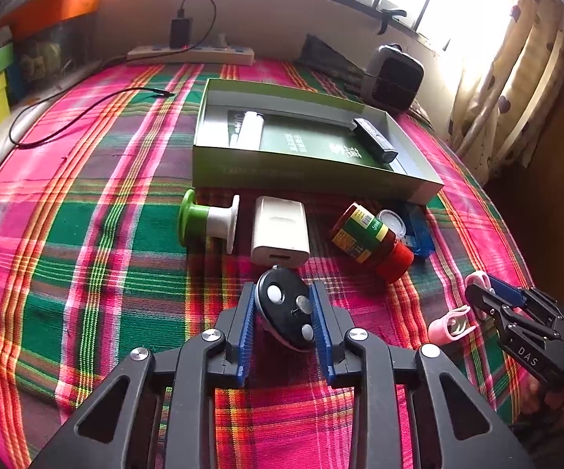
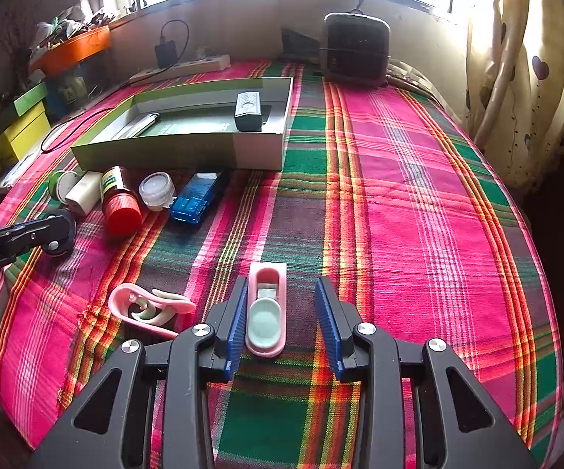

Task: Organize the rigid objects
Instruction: 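Grasp black oval key fob with left gripper while right grasps pink lens case, then carry key fob in left gripper and lens case in right gripper into box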

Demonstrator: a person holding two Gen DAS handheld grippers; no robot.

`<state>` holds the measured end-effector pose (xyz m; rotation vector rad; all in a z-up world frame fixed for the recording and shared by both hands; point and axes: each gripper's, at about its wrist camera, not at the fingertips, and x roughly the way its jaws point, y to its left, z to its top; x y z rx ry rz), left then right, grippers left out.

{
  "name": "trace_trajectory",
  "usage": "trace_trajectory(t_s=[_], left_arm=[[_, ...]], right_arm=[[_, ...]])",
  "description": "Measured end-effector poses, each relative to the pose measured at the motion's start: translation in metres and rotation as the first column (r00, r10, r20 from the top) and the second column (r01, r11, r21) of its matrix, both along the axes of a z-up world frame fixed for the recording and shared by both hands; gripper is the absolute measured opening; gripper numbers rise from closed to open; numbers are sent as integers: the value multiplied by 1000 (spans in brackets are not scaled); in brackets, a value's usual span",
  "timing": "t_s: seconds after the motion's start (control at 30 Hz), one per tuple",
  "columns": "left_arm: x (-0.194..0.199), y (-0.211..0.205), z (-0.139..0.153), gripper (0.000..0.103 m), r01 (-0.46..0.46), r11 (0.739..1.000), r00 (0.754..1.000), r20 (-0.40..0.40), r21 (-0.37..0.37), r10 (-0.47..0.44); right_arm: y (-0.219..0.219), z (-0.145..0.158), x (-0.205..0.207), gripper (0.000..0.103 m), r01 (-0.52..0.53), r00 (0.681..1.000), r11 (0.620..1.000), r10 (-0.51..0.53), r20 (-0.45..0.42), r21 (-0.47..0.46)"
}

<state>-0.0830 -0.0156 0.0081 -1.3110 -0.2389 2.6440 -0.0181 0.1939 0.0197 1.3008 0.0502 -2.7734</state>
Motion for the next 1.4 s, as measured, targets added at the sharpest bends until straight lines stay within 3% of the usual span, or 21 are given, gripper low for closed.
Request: trace_trajectory(t_s=[0.3,0.67,1.03,1.4], left_arm=[[0,0,0,26,0,1000,1000,-1,1,0],[0,-1,1,26,-3,1000,1000,-1,-4,3],[-1,-3,3,26,-5,1000,1000,-7,-12,5],[-6,-4,23,26,-2,1000,999,-49,-29,1]], right_arm=[[-1,0,0,33,0,1000,1000,0,-1,0],[1,0,1,19,-4,1000,1000,4,-1,-11],[2,3,1,19,-8,1000,1000,8,-4,-26],[-1,22,-7,19,-26,999,999,25,-42,-24]])
